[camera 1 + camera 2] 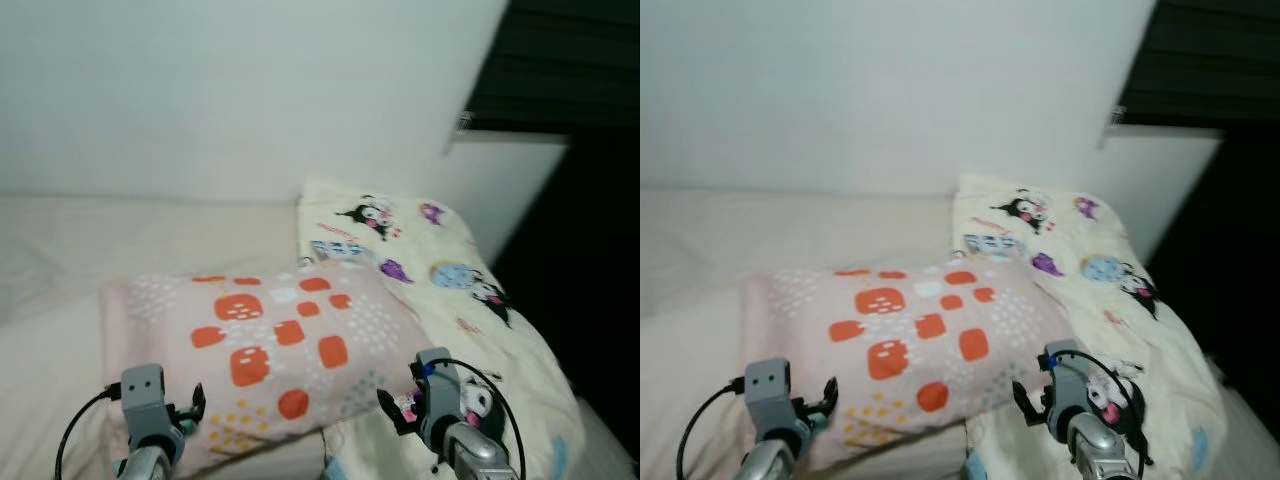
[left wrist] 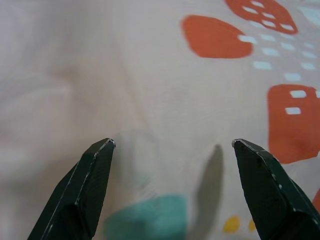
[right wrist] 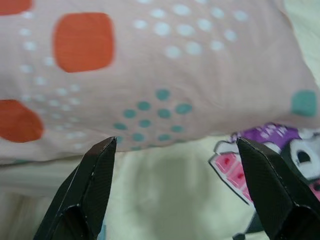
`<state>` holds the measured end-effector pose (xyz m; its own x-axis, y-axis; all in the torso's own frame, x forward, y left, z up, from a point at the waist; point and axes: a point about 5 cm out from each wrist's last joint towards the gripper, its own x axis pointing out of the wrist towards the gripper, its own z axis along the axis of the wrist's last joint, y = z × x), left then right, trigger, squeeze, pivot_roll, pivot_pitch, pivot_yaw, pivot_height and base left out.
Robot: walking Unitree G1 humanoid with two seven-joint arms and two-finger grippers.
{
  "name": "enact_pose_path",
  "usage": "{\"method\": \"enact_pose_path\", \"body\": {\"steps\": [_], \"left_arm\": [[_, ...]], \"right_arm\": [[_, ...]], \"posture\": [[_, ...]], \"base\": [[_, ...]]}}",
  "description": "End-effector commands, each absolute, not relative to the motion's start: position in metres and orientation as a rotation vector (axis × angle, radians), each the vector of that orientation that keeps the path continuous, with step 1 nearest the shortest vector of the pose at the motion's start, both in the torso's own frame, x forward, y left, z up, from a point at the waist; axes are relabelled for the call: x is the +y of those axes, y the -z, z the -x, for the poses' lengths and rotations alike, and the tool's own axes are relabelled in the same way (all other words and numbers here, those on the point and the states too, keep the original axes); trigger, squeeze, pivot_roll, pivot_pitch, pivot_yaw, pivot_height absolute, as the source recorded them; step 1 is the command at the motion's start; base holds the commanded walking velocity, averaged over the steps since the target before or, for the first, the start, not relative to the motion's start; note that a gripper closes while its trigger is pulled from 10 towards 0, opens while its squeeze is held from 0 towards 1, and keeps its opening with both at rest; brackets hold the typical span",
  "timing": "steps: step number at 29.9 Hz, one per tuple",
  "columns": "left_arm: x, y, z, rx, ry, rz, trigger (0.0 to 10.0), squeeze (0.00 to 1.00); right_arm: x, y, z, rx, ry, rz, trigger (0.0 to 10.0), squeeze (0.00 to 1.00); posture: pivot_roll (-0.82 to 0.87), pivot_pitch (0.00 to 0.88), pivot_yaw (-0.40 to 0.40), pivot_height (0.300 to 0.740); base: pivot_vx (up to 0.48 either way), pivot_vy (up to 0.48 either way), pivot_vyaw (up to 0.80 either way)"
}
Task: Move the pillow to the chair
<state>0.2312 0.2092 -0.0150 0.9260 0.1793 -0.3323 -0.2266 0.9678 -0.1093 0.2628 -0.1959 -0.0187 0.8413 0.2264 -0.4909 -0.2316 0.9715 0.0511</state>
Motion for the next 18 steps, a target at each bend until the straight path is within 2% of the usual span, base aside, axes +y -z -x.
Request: {"method": "enact_pose_path", "body": {"steps": [1,8,18], "left_arm": [[0.2065,0.0132,-0.2336,0.315,-0.204,0.15,10.0,0.0],[0.2065,0.0136,-0.2334,0.321,-0.208,0.146,10.0,0.0],[0.2081,0.0126,-0.2329,0.322,-0.227,0.099,10.0,0.0]], "right_arm": [[-0.1997,0.0194,-0.2607,0.516,-0.234,0.017,10.0,0.0],[-0.1996,0.0194,-0.2607,0.514,-0.232,0.015,10.0,0.0],[-0.1988,0.0193,-0.2607,0.51,-0.235,0.001,10.0,0.0]], "posture": [[0.08,0.0,-0.078,0.74],[0.08,0.0,-0.078,0.74],[0.08,0.0,-0.079,0.74]], "base": [[0.0,0.0,0.0],[0.0,0.0,0.0],[-0.346,0.0,0.0]]}}
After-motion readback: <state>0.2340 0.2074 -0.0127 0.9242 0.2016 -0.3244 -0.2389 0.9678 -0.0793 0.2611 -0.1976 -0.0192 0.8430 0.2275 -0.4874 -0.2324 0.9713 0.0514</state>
